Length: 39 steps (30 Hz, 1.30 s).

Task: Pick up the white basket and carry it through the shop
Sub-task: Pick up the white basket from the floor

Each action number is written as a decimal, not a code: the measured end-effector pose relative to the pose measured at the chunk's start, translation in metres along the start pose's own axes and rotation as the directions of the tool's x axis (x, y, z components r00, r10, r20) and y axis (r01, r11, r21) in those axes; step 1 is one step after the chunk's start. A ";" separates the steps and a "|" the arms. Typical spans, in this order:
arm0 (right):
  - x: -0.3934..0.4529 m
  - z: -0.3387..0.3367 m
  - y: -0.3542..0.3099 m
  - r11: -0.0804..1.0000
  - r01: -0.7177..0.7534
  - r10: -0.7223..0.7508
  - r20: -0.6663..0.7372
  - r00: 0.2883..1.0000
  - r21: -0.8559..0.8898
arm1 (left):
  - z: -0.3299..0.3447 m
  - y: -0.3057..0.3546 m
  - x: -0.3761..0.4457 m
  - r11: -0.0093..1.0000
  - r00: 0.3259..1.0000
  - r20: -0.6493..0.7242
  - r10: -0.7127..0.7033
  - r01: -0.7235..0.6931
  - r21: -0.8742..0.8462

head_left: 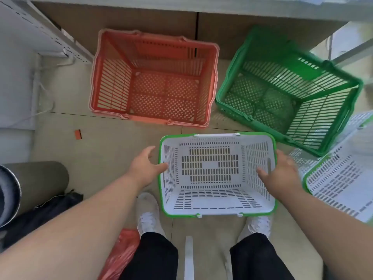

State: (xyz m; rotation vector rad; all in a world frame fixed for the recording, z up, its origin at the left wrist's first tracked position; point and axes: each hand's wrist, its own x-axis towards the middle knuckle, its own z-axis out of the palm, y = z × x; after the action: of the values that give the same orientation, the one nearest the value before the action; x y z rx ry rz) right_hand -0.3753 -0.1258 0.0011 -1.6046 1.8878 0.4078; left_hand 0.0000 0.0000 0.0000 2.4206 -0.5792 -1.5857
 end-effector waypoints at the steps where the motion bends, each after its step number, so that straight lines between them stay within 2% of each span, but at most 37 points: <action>1: 0.006 0.007 0.002 0.999 -0.028 0.028 -0.011 1.000 0.045 | 0.004 -0.003 0.008 1.000 1.000 -0.007 0.002 -0.002 0.017; 4: 0.018 0.022 0.004 0.976 -0.181 0.176 0.046 0.983 0.118 | 0.012 -0.012 0.030 0.995 0.999 0.010 -0.048 0.047 0.086; 6: 0.028 0.037 0.012 0.968 -0.213 0.208 0.055 0.977 0.134 | 0.020 -0.016 0.041 0.991 0.997 0.010 -0.079 0.077 0.111; 10: 0.039 0.045 0.018 0.976 -0.210 0.209 0.029 0.977 0.053 | 0.033 -0.029 0.055 0.979 0.993 0.040 -0.113 0.105 0.176; 13: 0.048 0.046 0.022 0.968 -0.230 0.230 0.013 0.973 0.095 | 0.041 -0.038 0.061 0.971 0.990 0.045 -0.135 0.123 0.204; 18: 0.055 0.042 0.027 0.959 -0.270 0.267 0.043 0.963 0.082 | 0.046 -0.036 0.062 0.978 0.991 0.036 -0.130 0.122 0.169; 24: 0.052 0.033 0.030 0.964 -0.265 0.263 0.077 0.962 0.019 | 0.050 -0.034 0.065 0.965 0.994 0.004 -0.112 0.108 0.239; 31: 0.033 0.021 0.033 0.953 -0.299 0.293 0.114 0.949 0.041 | 0.043 -0.023 0.050 0.940 0.994 -0.019 -0.108 0.108 0.323; 39: -0.005 -0.014 0.033 0.933 -0.335 0.320 0.121 0.940 0.128 | 0.019 0.009 0.018 0.872 0.998 -0.055 -0.041 0.062 0.486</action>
State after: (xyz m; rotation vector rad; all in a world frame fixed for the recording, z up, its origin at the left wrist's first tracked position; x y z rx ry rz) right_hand -0.4100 -0.1232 0.0093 -1.1529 2.0619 0.4658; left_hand -0.0129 -0.0147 -0.0198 2.8360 -1.0239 -1.5486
